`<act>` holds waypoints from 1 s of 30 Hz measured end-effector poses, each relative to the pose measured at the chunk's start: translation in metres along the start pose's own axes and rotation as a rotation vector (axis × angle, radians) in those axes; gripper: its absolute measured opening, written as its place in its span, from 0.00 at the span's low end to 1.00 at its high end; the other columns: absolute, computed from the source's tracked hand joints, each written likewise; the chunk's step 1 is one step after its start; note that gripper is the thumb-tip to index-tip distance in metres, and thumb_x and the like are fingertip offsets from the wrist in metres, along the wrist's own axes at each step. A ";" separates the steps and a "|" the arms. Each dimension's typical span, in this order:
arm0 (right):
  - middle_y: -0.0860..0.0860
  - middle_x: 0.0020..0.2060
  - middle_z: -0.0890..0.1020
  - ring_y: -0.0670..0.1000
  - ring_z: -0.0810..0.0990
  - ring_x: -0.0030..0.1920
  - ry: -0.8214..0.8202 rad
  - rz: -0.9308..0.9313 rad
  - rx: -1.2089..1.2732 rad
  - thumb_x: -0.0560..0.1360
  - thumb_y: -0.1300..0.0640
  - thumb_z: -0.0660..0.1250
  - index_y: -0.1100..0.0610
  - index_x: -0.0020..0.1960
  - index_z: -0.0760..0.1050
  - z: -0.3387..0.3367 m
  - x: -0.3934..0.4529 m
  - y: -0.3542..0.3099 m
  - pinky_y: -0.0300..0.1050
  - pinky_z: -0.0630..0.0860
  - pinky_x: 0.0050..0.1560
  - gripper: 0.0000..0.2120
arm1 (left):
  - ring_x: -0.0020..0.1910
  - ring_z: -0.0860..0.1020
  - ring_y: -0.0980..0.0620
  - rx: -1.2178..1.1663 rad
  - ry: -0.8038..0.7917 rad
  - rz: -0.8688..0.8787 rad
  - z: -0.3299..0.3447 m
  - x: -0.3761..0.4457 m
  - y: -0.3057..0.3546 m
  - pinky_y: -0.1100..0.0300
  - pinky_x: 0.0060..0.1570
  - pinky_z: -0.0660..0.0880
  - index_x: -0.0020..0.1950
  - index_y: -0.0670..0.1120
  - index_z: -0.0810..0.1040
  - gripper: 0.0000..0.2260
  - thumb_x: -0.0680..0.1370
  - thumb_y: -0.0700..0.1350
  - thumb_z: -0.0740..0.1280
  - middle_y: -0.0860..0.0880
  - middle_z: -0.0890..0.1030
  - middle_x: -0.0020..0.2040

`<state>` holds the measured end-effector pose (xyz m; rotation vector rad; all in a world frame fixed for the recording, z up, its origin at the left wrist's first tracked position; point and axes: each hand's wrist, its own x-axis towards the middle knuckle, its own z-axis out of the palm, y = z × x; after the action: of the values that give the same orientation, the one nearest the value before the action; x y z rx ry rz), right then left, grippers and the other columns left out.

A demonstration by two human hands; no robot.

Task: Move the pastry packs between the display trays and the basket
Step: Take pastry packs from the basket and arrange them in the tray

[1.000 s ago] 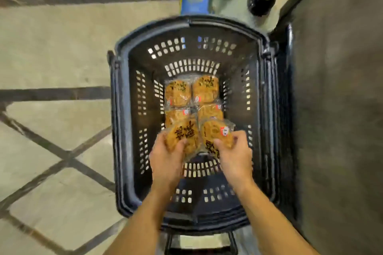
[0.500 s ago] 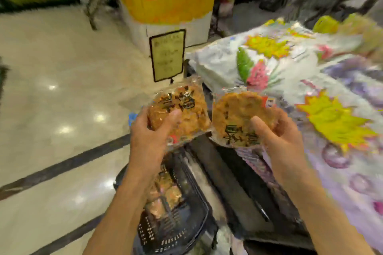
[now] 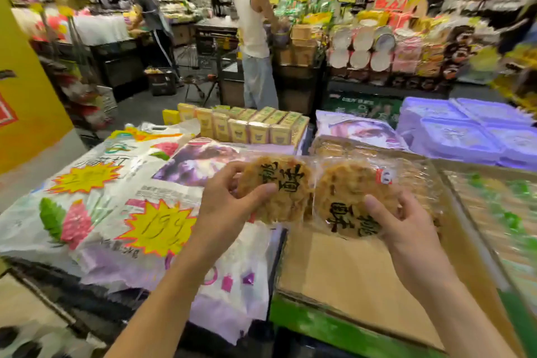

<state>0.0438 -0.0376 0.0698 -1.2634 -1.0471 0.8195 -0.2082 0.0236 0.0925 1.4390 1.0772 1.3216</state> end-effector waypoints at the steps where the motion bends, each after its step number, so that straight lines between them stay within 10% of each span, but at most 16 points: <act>1: 0.60 0.55 0.83 0.57 0.81 0.55 0.019 0.004 0.003 0.61 0.32 0.77 0.49 0.64 0.77 -0.023 0.009 0.004 0.55 0.76 0.58 0.37 | 0.39 0.84 0.55 0.019 -0.050 0.000 0.025 0.012 0.000 0.63 0.29 0.76 0.53 0.46 0.80 0.12 0.72 0.40 0.77 0.49 0.86 0.43; 6: 0.54 0.41 0.83 0.43 0.83 0.40 0.104 0.043 -0.128 0.75 0.56 0.74 0.56 0.56 0.77 -0.116 0.053 0.020 0.34 0.76 0.42 0.11 | 0.35 0.82 0.55 0.136 -0.239 -0.022 0.122 0.062 -0.022 0.60 0.28 0.75 0.53 0.46 0.80 0.14 0.71 0.43 0.79 0.51 0.85 0.41; 13: 0.46 0.49 0.84 0.49 0.81 0.49 -0.070 0.126 -0.500 0.75 0.48 0.75 0.47 0.57 0.75 -0.174 0.097 0.078 0.46 0.77 0.55 0.14 | 0.43 0.79 0.55 0.705 -0.511 0.127 0.166 0.111 -0.078 0.55 0.42 0.71 0.57 0.58 0.78 0.17 0.72 0.52 0.78 0.55 0.81 0.42; 19: 0.45 0.54 0.78 0.52 0.76 0.57 -0.296 -0.010 -1.085 0.78 0.44 0.68 0.50 0.65 0.71 -0.137 0.122 0.106 0.46 0.68 0.48 0.19 | 0.65 0.74 0.47 1.376 -0.840 0.300 0.182 0.138 -0.107 0.54 0.58 0.72 0.72 0.54 0.69 0.23 0.78 0.52 0.69 0.50 0.76 0.64; 26: 0.55 0.53 0.78 0.58 0.75 0.53 -0.295 -0.244 -1.548 0.71 0.48 0.77 0.54 0.62 0.78 -0.100 0.148 0.134 0.53 0.77 0.54 0.22 | 0.48 0.76 0.42 1.437 -0.686 0.598 0.187 0.142 -0.148 0.50 0.41 0.73 0.59 0.49 0.76 0.30 0.59 0.48 0.81 0.46 0.76 0.51; 30: 0.59 0.66 0.76 0.61 0.73 0.66 -0.256 -0.264 -1.582 0.66 0.53 0.80 0.54 0.70 0.72 -0.099 0.143 0.148 0.59 0.72 0.67 0.35 | 0.71 0.70 0.36 1.351 -0.649 0.615 0.187 0.128 -0.158 0.43 0.65 0.71 0.78 0.46 0.65 0.39 0.68 0.38 0.72 0.37 0.70 0.72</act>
<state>0.1947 0.0836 -0.0516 -2.2062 -2.1587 -0.2647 -0.0193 0.1763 -0.0399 3.0814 1.0956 0.1901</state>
